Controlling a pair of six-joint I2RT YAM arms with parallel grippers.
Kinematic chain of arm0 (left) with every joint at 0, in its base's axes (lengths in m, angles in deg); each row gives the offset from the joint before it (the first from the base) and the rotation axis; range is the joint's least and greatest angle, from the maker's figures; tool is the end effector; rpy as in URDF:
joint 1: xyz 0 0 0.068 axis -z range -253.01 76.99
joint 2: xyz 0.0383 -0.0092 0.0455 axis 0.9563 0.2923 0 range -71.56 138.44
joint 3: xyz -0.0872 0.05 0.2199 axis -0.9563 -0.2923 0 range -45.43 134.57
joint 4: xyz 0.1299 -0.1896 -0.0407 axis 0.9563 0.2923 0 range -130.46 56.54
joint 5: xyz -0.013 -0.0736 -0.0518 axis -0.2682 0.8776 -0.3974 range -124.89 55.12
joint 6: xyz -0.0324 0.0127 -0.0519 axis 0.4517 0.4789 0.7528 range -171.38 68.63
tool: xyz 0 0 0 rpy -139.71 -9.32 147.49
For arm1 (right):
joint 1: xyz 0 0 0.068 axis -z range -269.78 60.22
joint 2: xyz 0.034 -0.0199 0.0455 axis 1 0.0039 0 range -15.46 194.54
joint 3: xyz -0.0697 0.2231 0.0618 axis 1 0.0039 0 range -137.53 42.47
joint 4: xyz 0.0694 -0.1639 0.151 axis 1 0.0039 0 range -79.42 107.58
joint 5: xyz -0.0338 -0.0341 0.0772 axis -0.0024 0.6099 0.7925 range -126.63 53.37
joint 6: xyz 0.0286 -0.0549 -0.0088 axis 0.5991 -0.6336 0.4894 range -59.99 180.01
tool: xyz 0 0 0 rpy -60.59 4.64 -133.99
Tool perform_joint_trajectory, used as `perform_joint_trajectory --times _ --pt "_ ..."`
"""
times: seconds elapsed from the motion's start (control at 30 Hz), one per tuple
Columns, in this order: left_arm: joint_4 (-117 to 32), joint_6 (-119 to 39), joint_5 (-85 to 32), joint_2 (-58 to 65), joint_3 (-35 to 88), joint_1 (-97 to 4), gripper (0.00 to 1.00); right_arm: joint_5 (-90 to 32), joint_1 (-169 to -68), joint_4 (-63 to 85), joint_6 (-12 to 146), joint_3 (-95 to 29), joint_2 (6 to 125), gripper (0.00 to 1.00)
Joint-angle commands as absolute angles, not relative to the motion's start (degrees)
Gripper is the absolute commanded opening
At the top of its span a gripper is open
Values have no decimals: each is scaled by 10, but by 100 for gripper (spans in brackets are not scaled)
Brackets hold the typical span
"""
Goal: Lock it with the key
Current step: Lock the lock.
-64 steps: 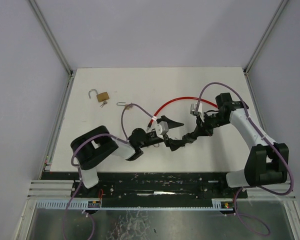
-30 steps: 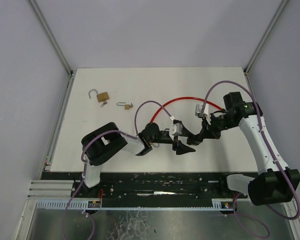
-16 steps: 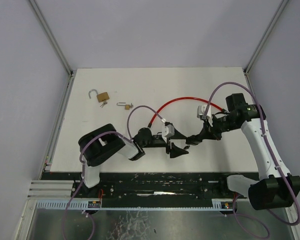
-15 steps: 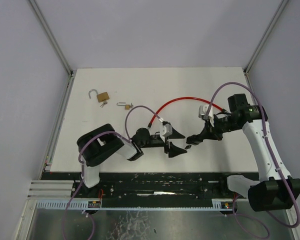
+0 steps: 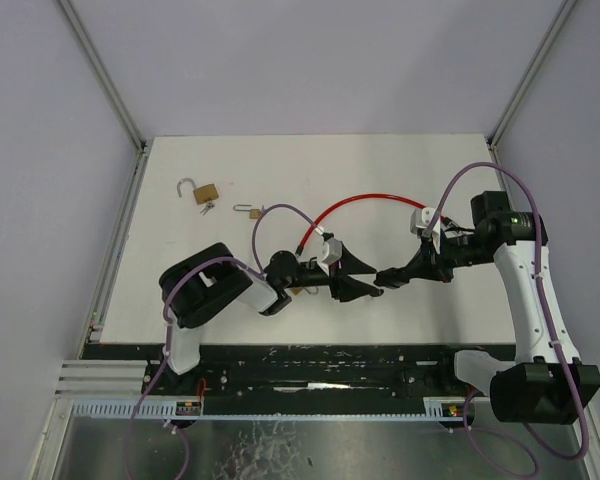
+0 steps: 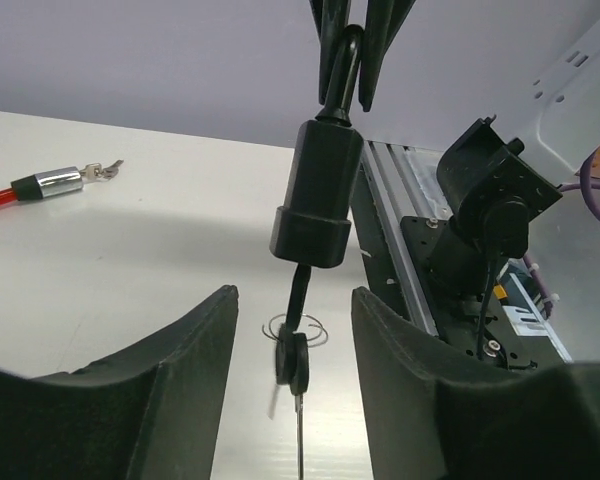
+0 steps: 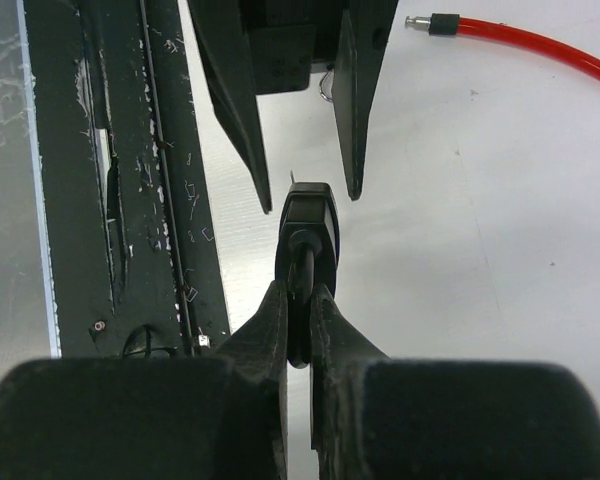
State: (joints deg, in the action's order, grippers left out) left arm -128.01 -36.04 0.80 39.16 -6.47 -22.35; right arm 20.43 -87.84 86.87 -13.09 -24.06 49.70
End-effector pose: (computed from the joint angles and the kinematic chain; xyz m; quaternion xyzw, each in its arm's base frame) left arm 0.1907 -0.2764 0.1758 0.4071 0.4730 -0.5684 0.5361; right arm 0.1632 0.0344 0.2924 -0.5577 0.6719 0.3054 0.3798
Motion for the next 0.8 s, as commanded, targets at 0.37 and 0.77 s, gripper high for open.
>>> perform_joint_trajectory --times 0.37,0.77 --pt "-1306 -341 74 435 -9 -212 31 270 -877 883 -152 -259 496 0" --pt "-1268 -352 36 417 -27 -226 0 226 -869 862 -139 -282 480 0"
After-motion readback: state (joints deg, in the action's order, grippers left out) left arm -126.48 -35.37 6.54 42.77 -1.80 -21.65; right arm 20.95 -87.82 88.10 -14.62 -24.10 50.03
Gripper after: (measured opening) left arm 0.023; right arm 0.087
